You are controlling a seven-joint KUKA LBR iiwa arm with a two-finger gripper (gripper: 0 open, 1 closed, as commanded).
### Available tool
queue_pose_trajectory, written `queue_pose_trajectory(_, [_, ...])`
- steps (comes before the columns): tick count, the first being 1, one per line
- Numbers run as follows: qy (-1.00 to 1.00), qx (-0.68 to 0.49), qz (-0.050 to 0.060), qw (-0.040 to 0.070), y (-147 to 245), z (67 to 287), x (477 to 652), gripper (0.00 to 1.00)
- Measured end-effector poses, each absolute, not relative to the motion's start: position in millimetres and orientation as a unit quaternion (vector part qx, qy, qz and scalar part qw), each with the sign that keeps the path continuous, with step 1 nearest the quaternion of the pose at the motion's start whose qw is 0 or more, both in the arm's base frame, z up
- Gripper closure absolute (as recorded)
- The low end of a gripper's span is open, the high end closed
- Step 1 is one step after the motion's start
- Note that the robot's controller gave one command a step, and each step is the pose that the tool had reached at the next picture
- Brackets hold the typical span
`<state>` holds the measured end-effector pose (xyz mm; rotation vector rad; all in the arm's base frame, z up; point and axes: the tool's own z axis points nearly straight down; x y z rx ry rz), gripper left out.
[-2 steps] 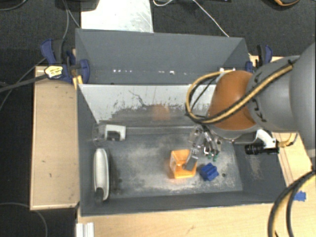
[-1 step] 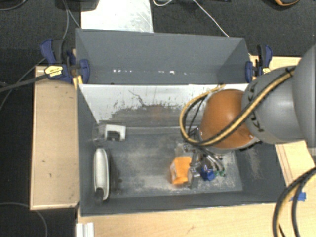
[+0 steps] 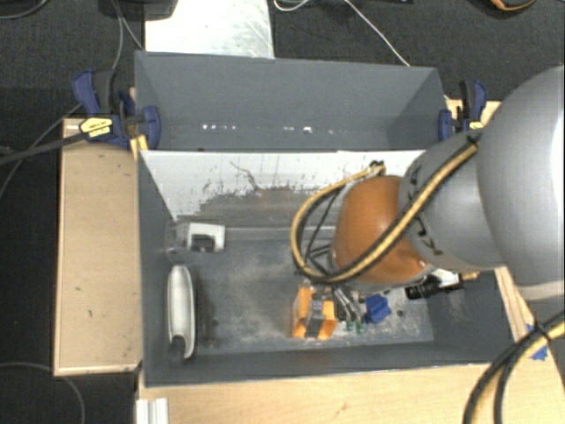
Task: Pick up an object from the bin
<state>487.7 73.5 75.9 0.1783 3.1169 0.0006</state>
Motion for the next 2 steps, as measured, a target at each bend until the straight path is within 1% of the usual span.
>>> queue_pose_trajectory(2, [0.998,0.057,0.0,0.01,73.3,77.3,487.7,1.0])
